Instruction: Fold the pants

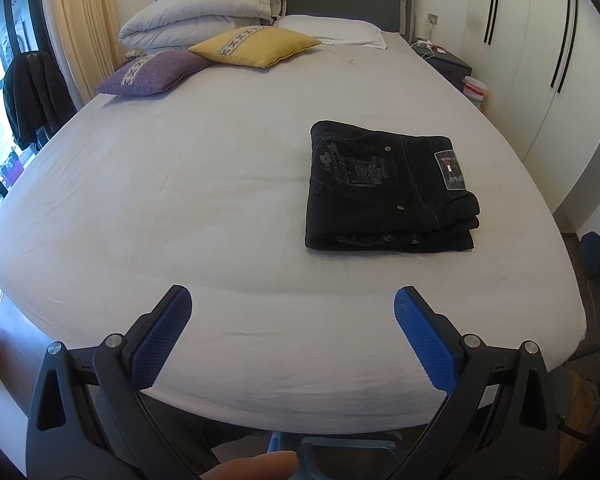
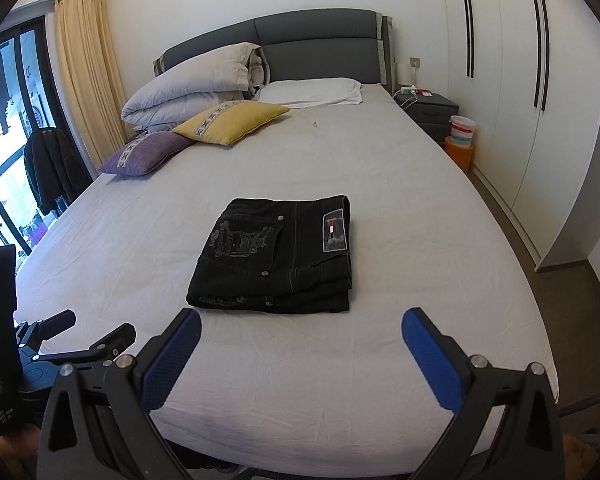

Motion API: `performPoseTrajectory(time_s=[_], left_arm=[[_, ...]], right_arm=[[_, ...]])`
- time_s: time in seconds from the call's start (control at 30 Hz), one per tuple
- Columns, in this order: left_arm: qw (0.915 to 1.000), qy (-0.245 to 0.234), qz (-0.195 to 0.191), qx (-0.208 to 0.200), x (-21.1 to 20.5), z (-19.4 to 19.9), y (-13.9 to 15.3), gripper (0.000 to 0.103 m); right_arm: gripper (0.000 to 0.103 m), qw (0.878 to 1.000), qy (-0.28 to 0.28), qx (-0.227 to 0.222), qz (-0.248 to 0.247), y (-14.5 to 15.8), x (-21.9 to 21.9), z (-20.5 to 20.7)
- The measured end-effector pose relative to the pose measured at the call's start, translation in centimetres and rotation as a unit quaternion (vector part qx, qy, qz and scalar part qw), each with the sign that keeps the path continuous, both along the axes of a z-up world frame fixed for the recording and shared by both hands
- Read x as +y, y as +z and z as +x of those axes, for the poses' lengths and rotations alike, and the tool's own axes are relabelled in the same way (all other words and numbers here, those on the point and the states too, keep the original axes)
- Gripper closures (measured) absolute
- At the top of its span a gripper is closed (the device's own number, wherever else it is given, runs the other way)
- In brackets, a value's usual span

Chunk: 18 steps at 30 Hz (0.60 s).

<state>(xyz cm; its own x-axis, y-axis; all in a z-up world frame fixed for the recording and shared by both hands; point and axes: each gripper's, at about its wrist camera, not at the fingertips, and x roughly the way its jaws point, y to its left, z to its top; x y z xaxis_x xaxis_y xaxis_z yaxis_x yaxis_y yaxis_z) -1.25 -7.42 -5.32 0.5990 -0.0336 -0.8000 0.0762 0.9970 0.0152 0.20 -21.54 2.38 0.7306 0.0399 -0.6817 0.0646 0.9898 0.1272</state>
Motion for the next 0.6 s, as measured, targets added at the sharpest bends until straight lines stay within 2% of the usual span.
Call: performPoseTrajectory(time_s=[0.6], left_arm=[[1.0000, 0.001, -0.002, 0.009, 0.3, 0.4, -0.7, 0.000]], right_arm=[[0.000, 1.000, 0.004, 0.011, 0.003, -1.6, 0.3, -0.2]])
